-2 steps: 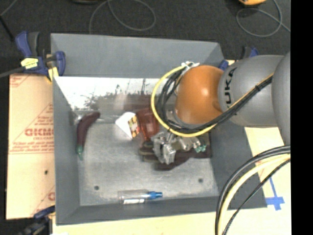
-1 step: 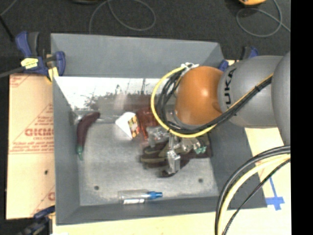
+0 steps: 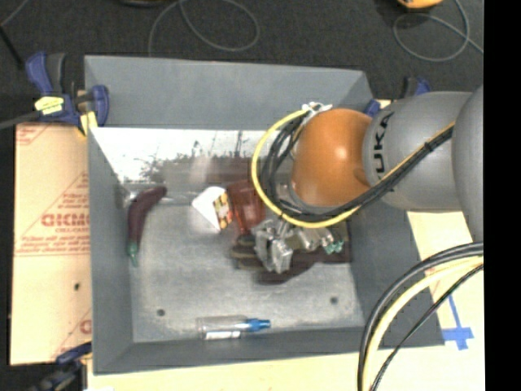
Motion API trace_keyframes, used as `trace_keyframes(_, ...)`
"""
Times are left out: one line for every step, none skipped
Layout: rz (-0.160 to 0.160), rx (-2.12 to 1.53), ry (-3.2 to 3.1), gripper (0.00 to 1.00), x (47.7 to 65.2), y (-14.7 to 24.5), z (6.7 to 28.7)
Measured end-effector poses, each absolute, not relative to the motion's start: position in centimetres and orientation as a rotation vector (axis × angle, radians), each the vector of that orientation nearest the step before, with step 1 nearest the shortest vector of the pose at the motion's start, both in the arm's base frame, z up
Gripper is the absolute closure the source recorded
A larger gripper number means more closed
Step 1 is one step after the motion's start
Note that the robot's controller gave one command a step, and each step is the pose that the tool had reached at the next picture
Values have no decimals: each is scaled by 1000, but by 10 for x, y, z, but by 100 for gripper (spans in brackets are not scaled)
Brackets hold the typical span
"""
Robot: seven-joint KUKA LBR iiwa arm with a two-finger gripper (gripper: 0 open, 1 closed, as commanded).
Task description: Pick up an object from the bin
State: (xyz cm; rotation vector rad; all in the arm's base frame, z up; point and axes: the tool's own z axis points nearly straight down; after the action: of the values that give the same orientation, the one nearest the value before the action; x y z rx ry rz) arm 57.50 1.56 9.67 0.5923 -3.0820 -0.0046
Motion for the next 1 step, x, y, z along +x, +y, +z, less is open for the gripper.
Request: trace_keyframes(-7,594,-3072,0,572,16,96)
